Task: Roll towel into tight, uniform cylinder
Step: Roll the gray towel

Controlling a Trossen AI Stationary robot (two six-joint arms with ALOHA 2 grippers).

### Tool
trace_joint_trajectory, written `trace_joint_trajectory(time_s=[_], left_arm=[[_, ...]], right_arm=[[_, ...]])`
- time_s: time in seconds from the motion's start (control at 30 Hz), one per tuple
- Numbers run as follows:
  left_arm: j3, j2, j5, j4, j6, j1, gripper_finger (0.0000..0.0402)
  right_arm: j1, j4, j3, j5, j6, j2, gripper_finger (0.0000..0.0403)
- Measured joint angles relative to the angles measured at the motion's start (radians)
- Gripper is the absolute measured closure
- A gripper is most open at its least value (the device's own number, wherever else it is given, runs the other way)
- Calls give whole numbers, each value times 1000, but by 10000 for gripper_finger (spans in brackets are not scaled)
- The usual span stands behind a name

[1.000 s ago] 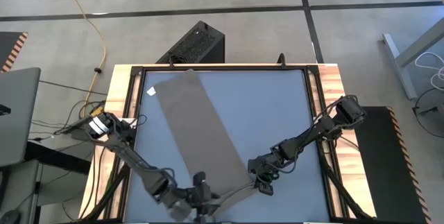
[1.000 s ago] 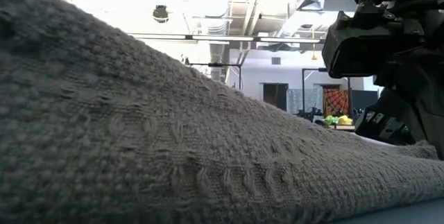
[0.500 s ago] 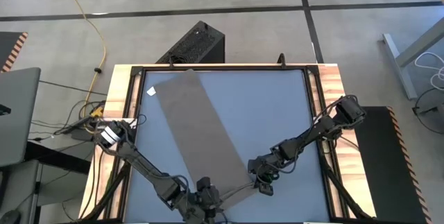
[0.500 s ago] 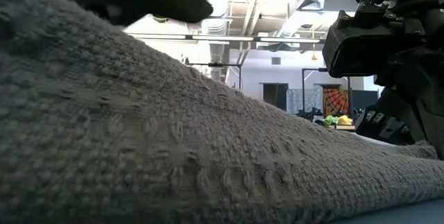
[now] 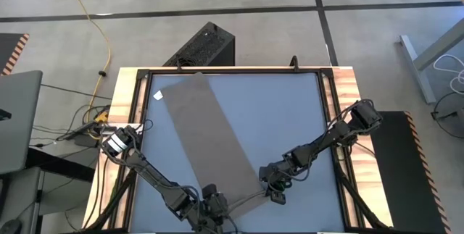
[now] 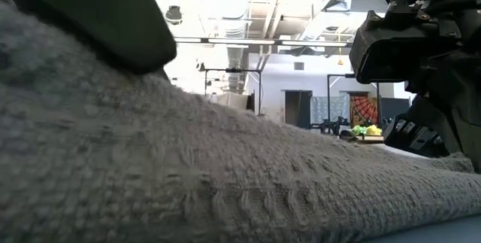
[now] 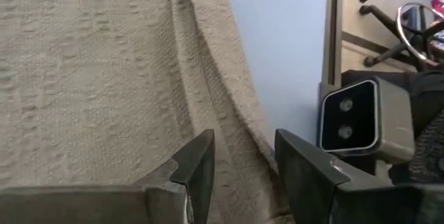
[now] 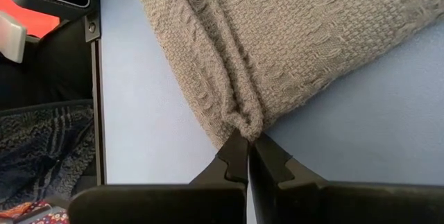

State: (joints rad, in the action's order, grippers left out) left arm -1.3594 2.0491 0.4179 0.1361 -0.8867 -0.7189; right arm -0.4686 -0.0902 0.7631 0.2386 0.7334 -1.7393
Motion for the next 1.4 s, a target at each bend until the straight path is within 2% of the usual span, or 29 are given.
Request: trace_joint_trajectory(time_s=[0.23,0.6,0.7,0.83,1.4], left_arm=[[1,11,5,47,-18,5,284],[1,63,-97,-13,-32,10,396],[1,64,-99,-3,-52,5,398],[0,64,-98,-2,-61,-5,401],[0,64,-136,-29,-43,-10,401]], right_arm=[[0,0,0,0,7,0,382],[2,-17,0,24,39,-1,355],[15,-19,0,45,99,-1,349],[28,-21,0,113,97,0,347],[18,-23,0,126,105,58,346]])
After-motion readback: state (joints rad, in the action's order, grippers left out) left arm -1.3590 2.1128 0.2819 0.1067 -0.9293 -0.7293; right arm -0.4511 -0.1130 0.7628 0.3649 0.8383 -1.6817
